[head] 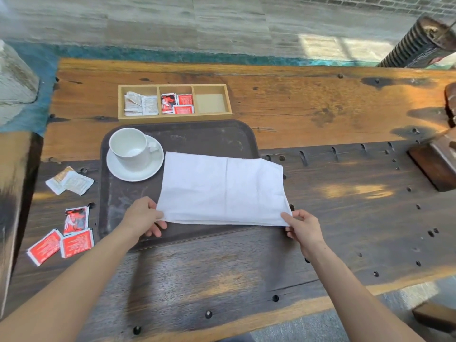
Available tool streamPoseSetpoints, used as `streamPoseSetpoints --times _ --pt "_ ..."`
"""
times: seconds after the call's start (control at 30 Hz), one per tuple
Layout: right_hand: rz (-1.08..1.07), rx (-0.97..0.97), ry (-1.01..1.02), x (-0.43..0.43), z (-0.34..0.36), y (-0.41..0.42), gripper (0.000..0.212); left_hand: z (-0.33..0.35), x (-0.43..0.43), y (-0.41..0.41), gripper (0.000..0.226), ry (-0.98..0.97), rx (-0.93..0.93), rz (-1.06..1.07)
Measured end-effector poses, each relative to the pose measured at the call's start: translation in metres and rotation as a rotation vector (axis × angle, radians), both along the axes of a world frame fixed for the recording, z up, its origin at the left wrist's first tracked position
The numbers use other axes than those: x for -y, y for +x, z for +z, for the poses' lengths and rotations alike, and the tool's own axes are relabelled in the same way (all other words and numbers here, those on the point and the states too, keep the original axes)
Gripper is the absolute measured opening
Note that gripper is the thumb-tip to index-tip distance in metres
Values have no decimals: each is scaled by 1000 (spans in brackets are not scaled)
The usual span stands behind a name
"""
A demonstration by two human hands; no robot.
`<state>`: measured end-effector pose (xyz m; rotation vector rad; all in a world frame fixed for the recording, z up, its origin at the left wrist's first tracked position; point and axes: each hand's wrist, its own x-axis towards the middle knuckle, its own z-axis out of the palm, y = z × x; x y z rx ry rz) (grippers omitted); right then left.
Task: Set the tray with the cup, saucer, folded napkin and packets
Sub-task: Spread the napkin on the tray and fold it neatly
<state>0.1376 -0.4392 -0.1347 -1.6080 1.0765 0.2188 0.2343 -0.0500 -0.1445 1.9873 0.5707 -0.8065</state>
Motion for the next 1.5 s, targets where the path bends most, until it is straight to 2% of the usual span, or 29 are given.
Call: streamPoseSetpoints --times 0.13,0.2,0.3,0.37,0.47,0.5,0.57,0.67,0.73,0.77,0.83,0.93,1.0,1.1,1.23,1.43,1.5 --pt "-35 -21 -31 4 -2 -5 24 5 -3 -5 31 -52 -129 -61" --pt "-48 -55 -5 5 -1 -5 22 7 -2 -4 33 -5 -107 -76" --pt "-40 -106 53 10 0 -4 17 7 -2 0 31 134 40 -116" --pt "10 -136 3 12 2 0 18 9 -2 2 28 303 152 -193" --pt "244 -191 -418 19 5 18 19 15 5 9 19 569 436 -380" --pt "273 -156 -486 22 7 27 16 16 9 14 18 575 561 -423" --pt "269 -60 -446 29 12 49 19 19 17 31 21 538 726 -508" --pt "247 -24 -273 37 16 82 35 24 28 61 37 500 781 -653" --pt "295 -87 -259 40 12 101 41 28 39 74 41 496 794 -735" --pt "313 -131 -280 41 9 109 37 29 45 78 39 481 805 -767" --pt "361 -210 -305 36 10 116 30 30 60 81 36 411 797 -809" --pt "473 -320 -371 24 6 104 41 24 91 85 35 274 721 -801" --pt "519 -328 -425 16 -6 89 46 18 115 91 37 194 657 -778" --pt "381 -227 -353 3 -15 74 42 11 149 95 40 134 541 -717" --pt "221 -100 -252 0 -2 69 13 5 161 79 35 -1 373 -614" --pt "292 37 -2 -2 29 74 15 17 134 53 27 -231 236 -426" --pt "315 71 -3 -8 45 79 10 24 122 46 23 -326 185 -369"
